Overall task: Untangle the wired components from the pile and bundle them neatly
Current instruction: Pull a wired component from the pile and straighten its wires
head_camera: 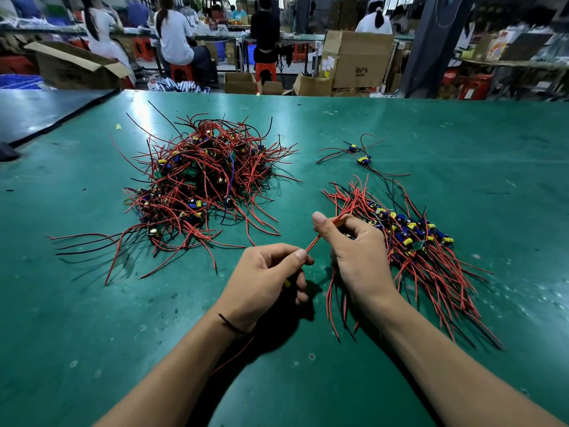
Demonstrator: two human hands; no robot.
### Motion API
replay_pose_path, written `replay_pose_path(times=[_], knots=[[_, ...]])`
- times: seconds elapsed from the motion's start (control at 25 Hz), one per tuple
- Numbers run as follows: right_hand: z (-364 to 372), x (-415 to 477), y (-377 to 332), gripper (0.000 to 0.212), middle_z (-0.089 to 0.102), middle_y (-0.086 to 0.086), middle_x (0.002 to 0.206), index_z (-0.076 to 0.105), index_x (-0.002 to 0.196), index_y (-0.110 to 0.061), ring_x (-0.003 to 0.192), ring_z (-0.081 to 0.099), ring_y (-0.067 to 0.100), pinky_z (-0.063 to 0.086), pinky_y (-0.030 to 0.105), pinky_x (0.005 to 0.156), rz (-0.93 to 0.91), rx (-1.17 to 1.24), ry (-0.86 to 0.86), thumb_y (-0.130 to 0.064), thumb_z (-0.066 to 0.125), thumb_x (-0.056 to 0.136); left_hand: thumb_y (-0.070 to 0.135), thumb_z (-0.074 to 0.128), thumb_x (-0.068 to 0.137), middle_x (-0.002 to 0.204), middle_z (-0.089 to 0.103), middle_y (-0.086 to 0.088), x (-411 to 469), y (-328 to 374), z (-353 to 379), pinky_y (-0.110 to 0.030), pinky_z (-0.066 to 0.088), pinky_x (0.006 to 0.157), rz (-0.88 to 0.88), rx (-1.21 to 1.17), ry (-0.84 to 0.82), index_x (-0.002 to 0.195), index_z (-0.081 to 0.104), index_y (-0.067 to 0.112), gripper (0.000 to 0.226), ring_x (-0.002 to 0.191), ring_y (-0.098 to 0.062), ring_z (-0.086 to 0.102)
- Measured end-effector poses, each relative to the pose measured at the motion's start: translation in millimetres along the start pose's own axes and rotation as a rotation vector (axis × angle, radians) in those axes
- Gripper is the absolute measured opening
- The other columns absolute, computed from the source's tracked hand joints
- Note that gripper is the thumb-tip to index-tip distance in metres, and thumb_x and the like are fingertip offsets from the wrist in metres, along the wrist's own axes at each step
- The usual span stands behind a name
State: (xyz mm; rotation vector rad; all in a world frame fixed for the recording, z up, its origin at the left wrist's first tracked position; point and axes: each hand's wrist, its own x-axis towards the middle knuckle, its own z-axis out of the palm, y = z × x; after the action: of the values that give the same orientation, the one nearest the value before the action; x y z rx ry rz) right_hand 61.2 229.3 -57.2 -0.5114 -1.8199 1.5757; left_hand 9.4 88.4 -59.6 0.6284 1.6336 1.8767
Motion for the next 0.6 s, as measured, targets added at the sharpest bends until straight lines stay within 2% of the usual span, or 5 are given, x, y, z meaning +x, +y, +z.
replay_pose_path(times=[0.16, 0.32, 0.4, 0.52, 0.6], knots=[[-3, 2, 4, 0.032, 0.051, -0.012, 0.051, 0.068, 0.074, -0.009, 0.048, 0.04, 0.002, 0.033, 0.014, 0.049, 0.049, 0.036, -0.203, -0.038, 0.077, 0.086, 0.013, 0.054, 0.097, 0.052, 0.054, -0.006, 1, -1, 0, -0.022, 0.045, 0.044, -0.002, -0.01, 0.014, 0.09, 0.067, 0.0, 0.019, 0.041, -0.019, 0.054], [-1, -8, 0, 0.018, 0.059, 0.004, 0.068, 0.073, 0.079, -0.016, 0.056, 0.056, 0.019, 0.05, 0.029, 0.055, 0.244, 0.264, -0.426, -0.032, 0.081, 0.082, 0.01, 0.053, 0.096, 0.048, 0.049, -0.007, -1, 1, -4, -0.022, 0.044, 0.043, -0.032, -0.082, -0.021, 0.082, 0.063, -0.001, 0.021, 0.039, -0.019, 0.051], [-2, -9, -2, 0.016, 0.06, 0.0, 0.067, 0.075, 0.083, -0.014, 0.054, 0.059, 0.012, 0.054, 0.029, 0.056, 0.289, 0.31, -0.418, -0.029, 0.081, 0.083, 0.01, 0.053, 0.096, 0.048, 0.048, -0.008, -1, 3, -4, -0.022, 0.043, 0.043, -0.054, -0.108, -0.042, 0.08, 0.063, -0.001, 0.021, 0.038, -0.019, 0.05], [-3, -3, -2, 0.017, 0.07, -0.012, 0.066, 0.078, 0.075, -0.016, 0.062, 0.061, -0.001, 0.047, 0.016, 0.066, 0.006, -0.06, -0.256, -0.029, 0.077, 0.086, 0.012, 0.054, 0.095, 0.049, 0.047, -0.007, 1, 3, -3, -0.023, 0.043, 0.045, -0.057, -0.108, -0.034, 0.081, 0.063, -0.001, 0.021, 0.039, -0.018, 0.048], [-2, -1, -3, 0.016, 0.074, -0.01, 0.074, 0.078, 0.073, -0.02, 0.073, 0.066, 0.001, 0.049, 0.021, 0.074, -0.094, -0.185, -0.133, -0.029, 0.077, 0.086, 0.012, 0.054, 0.096, 0.05, 0.048, -0.006, 2, 2, -5, -0.024, 0.042, 0.046, -0.044, -0.087, -0.03, 0.083, 0.063, -0.002, 0.021, 0.04, -0.019, 0.049]])
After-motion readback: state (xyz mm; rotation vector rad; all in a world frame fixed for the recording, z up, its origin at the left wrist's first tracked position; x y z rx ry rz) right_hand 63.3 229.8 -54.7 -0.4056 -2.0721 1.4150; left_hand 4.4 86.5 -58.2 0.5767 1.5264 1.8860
